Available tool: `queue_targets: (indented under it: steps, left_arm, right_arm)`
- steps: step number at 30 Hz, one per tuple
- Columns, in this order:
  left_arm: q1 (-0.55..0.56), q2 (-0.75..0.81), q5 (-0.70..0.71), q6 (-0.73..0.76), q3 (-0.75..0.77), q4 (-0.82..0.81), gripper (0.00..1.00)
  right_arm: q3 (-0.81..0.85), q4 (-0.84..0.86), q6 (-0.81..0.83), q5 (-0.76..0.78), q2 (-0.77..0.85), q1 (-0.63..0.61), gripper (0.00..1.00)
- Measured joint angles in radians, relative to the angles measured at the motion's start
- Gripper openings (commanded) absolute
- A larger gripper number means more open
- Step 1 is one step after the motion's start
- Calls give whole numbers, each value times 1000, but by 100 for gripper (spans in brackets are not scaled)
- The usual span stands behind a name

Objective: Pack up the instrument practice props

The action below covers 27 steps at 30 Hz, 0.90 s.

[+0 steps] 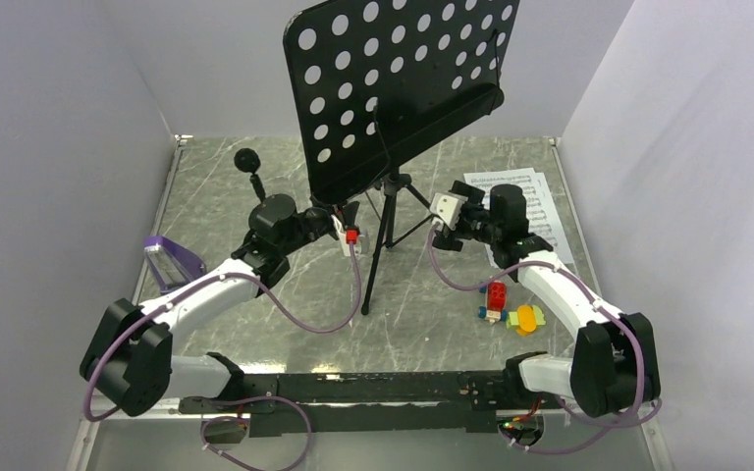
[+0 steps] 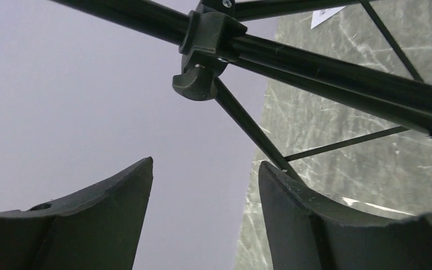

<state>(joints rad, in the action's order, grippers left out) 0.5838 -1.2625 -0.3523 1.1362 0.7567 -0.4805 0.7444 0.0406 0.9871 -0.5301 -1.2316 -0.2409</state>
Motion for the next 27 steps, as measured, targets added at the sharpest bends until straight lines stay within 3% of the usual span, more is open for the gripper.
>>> queue_targets:
  steps: [6,12,27]
  left_arm:
    - [-16,-56,-46,41,39,-31,63]
    - [-5,-56,-96,74,125,-36,67]
    - [44,-94,-87,215,203,204,63]
  right_arm:
    - [64,-67,-50,7,-41,-2,100]
    - [68,-52,-45,-2,-45,-2,100]
    - [-33,129,-83,-75,-59,-2,99]
